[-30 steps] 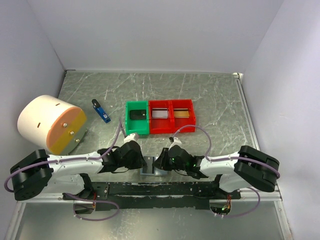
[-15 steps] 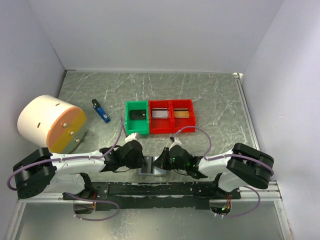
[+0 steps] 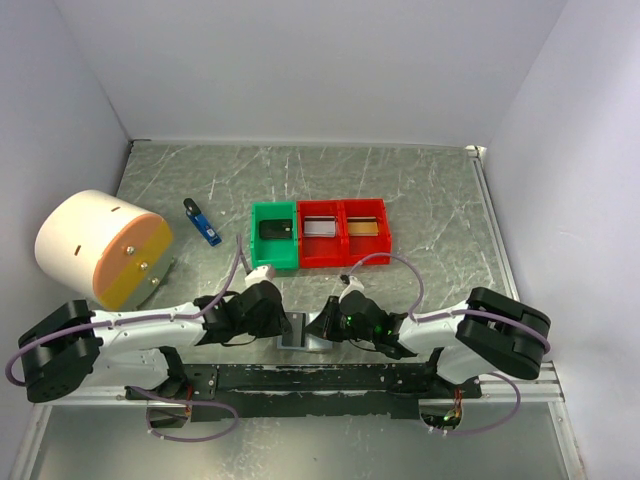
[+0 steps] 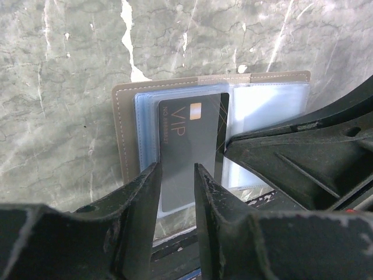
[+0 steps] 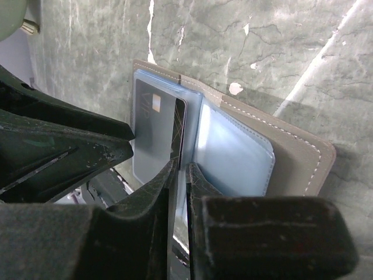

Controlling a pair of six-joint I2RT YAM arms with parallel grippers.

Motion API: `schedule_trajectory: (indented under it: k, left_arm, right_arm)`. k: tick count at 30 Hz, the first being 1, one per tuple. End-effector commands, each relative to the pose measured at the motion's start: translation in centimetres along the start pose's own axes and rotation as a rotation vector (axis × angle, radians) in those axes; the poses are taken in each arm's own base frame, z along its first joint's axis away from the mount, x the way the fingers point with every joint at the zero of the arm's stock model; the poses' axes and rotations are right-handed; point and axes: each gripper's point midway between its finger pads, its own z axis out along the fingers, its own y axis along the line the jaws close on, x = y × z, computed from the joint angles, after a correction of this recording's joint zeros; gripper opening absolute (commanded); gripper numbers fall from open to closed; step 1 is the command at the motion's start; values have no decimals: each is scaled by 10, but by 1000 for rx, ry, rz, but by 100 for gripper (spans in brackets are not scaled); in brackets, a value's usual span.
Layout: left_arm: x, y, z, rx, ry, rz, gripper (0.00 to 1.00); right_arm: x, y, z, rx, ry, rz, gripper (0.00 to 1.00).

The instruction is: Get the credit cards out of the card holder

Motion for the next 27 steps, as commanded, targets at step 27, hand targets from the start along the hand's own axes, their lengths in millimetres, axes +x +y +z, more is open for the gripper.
schedule_trajectory:
  k: [27]
  left_arm:
    - [10, 27, 9, -137, 35, 46, 33]
  right_arm:
    - [-6, -3, -3, -13, 18, -60, 0]
